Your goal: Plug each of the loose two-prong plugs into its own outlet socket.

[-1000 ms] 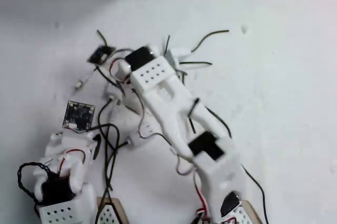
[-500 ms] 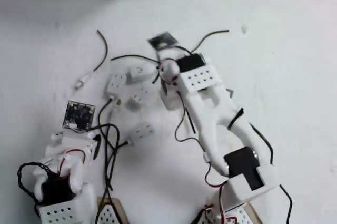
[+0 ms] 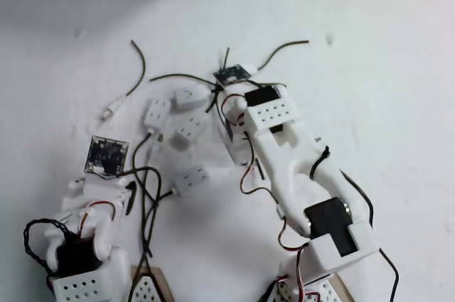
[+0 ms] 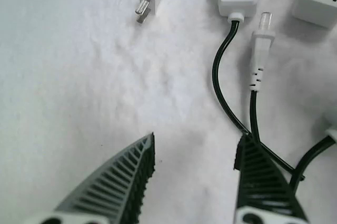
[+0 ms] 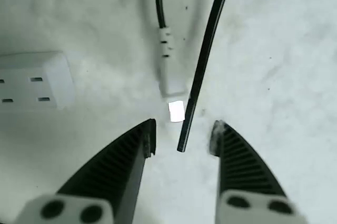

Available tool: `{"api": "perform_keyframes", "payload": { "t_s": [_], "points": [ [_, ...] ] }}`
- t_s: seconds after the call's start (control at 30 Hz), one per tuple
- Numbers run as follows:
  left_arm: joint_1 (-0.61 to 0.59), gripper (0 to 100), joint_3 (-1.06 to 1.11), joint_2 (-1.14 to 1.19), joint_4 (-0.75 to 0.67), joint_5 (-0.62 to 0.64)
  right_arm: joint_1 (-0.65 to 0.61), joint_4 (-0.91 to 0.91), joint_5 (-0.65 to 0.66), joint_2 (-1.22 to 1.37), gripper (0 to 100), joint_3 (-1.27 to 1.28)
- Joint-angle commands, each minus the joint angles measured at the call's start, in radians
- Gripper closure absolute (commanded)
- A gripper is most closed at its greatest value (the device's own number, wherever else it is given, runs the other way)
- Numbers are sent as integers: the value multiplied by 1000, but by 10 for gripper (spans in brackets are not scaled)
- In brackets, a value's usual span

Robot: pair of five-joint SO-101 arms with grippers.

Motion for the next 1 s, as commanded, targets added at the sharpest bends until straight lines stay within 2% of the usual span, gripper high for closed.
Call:
{"api": "perform_keyframes", "payload": {
  "t_s": [0.0, 0.13, 0.3, 0.53, 0.67, 0.83, 0.97],
  "points": [
    [-10, 749, -5, -8, 2, -2, 12, 15, 6, -47, 860, -26],
    [-10, 749, -5, -8, 2, -2, 13, -28, 84, -15, 865, -26],
    [-10, 749, -5, -8, 2, -2, 7, -54, 98, 21, 865, -35],
    [-10, 749, -5, -8, 2, -2, -71, 10, 87, 30, 865, -110],
    [-10, 749, -6, -8, 2, -2, -125, -8, 66, 31, 867, -112],
    [-10, 749, -6, -8, 3, -2, -168, -35, 32, 47, 918, -112],
    [-10, 749, -6, -8, 3, -2, -196, -35, 25, 119, 894, -118]
  ]
}}
